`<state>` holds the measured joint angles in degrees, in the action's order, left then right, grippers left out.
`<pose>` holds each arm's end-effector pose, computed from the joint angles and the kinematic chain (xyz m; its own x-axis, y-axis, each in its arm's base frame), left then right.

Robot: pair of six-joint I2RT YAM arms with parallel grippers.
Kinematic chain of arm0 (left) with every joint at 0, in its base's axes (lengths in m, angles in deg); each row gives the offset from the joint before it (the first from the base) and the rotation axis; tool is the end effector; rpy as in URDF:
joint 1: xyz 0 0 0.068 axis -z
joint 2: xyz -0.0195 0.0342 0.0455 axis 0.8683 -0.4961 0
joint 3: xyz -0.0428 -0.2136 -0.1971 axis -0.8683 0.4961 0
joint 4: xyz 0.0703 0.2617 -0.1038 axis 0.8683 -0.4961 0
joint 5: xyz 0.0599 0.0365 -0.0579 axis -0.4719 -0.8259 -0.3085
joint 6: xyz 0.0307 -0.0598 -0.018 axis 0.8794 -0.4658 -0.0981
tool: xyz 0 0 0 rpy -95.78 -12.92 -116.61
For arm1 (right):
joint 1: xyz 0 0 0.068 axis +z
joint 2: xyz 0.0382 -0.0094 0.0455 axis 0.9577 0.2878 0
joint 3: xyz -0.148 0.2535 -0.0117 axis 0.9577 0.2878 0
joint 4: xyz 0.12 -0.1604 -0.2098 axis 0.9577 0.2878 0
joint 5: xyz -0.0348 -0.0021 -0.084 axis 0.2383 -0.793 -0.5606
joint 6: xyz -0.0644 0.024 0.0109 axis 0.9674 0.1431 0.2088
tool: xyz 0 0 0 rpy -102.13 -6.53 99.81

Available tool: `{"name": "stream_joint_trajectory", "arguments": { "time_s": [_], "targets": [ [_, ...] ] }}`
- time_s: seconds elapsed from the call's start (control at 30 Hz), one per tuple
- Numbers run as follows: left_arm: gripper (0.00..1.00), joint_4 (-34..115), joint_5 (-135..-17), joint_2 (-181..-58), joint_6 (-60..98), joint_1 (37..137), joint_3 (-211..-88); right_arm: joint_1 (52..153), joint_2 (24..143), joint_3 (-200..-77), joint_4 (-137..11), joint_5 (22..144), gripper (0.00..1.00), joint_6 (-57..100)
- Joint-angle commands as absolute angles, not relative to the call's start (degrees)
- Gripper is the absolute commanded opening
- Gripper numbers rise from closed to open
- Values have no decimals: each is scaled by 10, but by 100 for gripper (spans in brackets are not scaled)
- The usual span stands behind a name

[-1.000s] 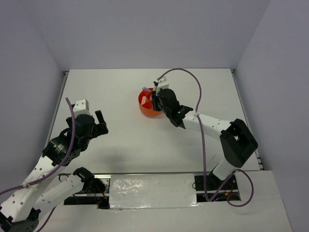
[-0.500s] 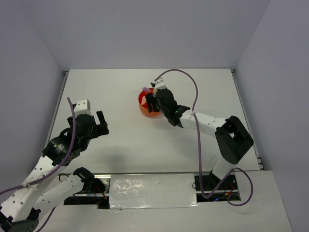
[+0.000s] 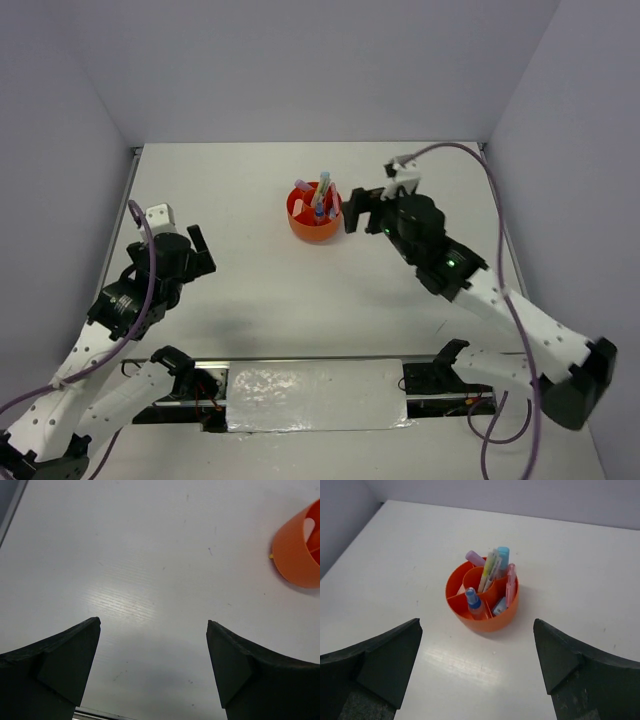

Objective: Sort the stationery into containers
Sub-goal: Place the stationery in the storage box, then reset both arms

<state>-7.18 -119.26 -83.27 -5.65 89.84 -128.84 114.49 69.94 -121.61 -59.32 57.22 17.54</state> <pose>0.1534 -0.0496 0.3436 -0.3781 -0.3469 -0.8583 -0.2988 0.9232 -0.2415 0.2500 0.1954 0.3660 -0.2419 0.0240 -0.9700 -0.3586 0.9267 0.1123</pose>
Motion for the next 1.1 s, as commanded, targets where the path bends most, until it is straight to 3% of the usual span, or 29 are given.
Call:
{"name": "stream_joint_trajectory", "arguments": {
  "time_s": [0.0, 0.13, 0.33, 0.6, 1.07],
  "targets": [
    [99, -69, -1216, -819, -66, 852, -1303, 1141, 557, -1154, -464, 543, 100, 126],
    [99, -56, -1214, -778, -61, 832, -1295, 1141, 394, -1105, -340, 520, 100, 87],
    [99, -60, -1206, -735, -65, 837, -1296, 1142, 267, -1079, -251, 506, 100, 61],
    [99, -20, -1151, -686, -39, 843, -1267, 1141, 212, -1077, -222, 510, 100, 44],
    [99, -7, -1113, -705, -24, 843, -1261, 1142, 233, -1085, -215, 503, 100, 44]
  ]
}}
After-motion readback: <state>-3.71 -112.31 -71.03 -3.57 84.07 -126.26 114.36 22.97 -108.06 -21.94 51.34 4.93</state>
